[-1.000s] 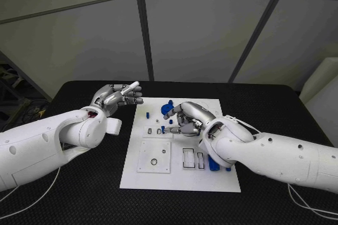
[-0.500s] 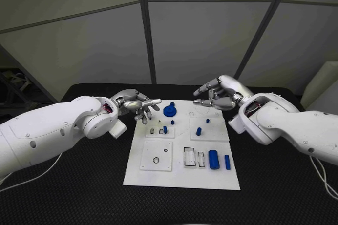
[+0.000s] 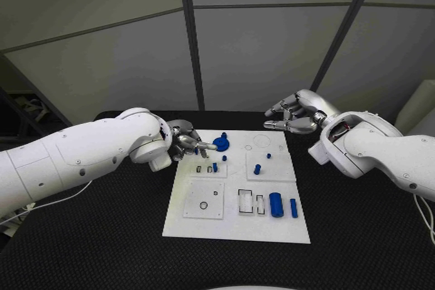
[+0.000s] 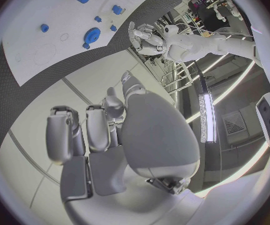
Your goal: Assemble the parts on the task board
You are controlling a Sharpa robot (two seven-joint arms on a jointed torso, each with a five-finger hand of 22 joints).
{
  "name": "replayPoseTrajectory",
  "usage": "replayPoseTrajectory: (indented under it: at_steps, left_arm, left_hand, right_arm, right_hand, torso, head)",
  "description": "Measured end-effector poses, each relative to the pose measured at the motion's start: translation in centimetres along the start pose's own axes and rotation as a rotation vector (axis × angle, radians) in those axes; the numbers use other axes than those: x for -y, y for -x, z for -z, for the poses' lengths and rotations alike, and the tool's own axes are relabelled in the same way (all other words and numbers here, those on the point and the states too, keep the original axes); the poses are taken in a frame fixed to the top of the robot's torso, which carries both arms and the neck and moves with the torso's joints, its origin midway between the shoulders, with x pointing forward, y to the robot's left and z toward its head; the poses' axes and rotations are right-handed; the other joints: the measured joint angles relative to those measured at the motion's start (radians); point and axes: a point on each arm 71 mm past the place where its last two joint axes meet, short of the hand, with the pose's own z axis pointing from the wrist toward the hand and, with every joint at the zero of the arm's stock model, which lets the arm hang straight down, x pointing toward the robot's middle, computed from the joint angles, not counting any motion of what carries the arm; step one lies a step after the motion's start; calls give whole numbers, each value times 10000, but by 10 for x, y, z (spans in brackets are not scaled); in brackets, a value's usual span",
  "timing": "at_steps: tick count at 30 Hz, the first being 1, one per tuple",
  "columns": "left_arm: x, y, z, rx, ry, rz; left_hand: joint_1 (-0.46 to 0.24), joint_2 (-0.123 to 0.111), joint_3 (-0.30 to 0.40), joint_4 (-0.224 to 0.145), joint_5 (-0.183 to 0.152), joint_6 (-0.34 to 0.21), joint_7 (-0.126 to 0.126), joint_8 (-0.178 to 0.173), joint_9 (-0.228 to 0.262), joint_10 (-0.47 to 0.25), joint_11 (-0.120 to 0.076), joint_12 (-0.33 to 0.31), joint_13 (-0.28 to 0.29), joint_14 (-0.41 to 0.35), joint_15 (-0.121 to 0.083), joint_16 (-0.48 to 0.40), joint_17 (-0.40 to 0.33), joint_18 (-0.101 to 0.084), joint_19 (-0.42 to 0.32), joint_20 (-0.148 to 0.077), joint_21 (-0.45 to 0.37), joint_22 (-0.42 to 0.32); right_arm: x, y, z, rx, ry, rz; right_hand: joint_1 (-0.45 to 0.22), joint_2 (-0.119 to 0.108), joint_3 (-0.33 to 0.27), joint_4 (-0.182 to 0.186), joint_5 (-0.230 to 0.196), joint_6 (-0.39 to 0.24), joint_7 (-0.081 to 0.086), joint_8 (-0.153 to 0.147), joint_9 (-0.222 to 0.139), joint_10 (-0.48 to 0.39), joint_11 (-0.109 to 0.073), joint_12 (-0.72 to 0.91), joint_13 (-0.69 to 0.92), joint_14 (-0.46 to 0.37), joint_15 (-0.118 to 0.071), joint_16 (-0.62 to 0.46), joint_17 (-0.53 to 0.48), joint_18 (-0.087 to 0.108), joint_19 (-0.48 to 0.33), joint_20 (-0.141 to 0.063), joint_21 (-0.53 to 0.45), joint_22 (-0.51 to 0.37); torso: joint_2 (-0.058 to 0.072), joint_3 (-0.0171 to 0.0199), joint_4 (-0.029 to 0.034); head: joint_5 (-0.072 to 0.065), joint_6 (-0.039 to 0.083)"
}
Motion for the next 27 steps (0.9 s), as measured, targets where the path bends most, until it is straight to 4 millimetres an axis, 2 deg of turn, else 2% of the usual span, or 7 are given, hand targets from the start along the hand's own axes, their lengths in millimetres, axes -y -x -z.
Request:
replayPoseTrajectory:
  at_steps: [4, 6, 8, 9, 12, 19, 27]
  left_arm:
    - [5, -6, -8, -116, 593, -640]
    - [8, -8, -12, -168, 795, -878]
    - [11, -10, -15, -212, 966, -1097]
    - [12, -11, -16, -224, 1030, -1173]
    - [16, -12, -20, -254, 1209, -1387]
    - [21, -15, -24, -298, 1485, -1812]
    - [26, -19, -28, -347, 1650, -2184]
  left_hand:
    - [-247, -2, -227, 303, -5, -34, -34, 69, 406, 85, -20, 469, 699, 0, 0, 269, -1, -13, 197, -36, 490, 746]
    - [-247, -2, -231, 302, -4, -72, -72, 134, 571, 88, -19, 576, 907, 0, 0, 276, -1, -13, 197, -35, 566, 867]
    - [-84, 150, -164, 180, 27, -130, -45, 142, 754, 88, -19, 644, 1105, 0, 0, 276, -1, -14, 197, -35, 605, 939]
    - [84, 163, -109, 125, 144, -157, -18, 143, 834, 88, -19, 652, 1174, 0, 0, 276, -1, -15, 197, -35, 622, 957]
    - [205, 183, -75, 91, 327, -199, -49, 142, 980, 88, -18, 678, 1331, 0, 0, 276, -1, -16, 197, -35, 622, 1002]
    - [218, 196, -75, 91, 327, -234, -14, 142, 1276, 159, -19, 925, 1720, 0, 0, 353, -2, -18, 157, 4, 664, 1060]
    - [220, 194, -46, 121, 327, -237, -18, 183, 1399, 159, -19, 934, 1784, 0, 1, 353, -2, -18, 85, -16, 662, 1014]
  right_arm:
    - [1, 0, -2, 14, -196, 238]
    - [1, -1, -2, 10, -250, 319]
    - [2, -1, -3, 4, -316, 402]
    - [2, -1, -3, -1, -348, 436]
    - [3, -2, -4, -25, -453, 536]
    - [4, -4, -7, -135, -619, 713]
    - [3, -6, -8, -263, -682, 866]
  right_hand:
    - [0, 0, 0, 0, 34, -37, 37, -28, 0, -36, 37, -51, -56, 0, 0, -44, -43, 1, 0, 0, -41, 0]
    - [0, 0, 0, 0, 41, -37, 37, -28, -1, -36, 37, -92, -76, 0, 0, -79, -69, 0, 0, 0, -87, 0]
    - [0, 0, -35, 35, 72, -37, 37, -38, 18, -214, 22, -390, -297, 0, 0, -238, -219, 10, -116, -23, -273, 0]
    - [0, 0, -34, 35, 84, -37, 37, -78, 21, -319, 25, -602, -464, 0, 0, -325, -306, 165, -176, -21, -365, 0]
    - [0, 0, -73, 73, 84, -37, 37, -78, 35, -501, 36, -1103, -874, 0, 0, -555, -538, 156, -292, -3, -621, 0]
    - [-42, -41, -100, 100, 84, -38, 37, -78, 57, -572, 36, -1411, -1161, 0, 0, -721, -738, 156, -376, -19, -830, 0]
    - [-42, -41, -105, 145, 84, -37, 37, -78, 65, -643, 36, -1480, -1234, 0, 0, -802, -785, 156, -449, -20, -891, 0]
  torso:
    - [-12, 8, 14]
    - [-12, 7, 19]
    - [-12, 5, 22]
    - [-12, 3, 24]
    - [-7, -7, 25]
    - [14, -22, 45]
    - [24, -31, 52]
  head:
    - [52, -18]
    - [72, -29]
    - [77, -40]
    - [83, -43]
    - [95, -51]
    - [30, -63]
    - [9, -127]
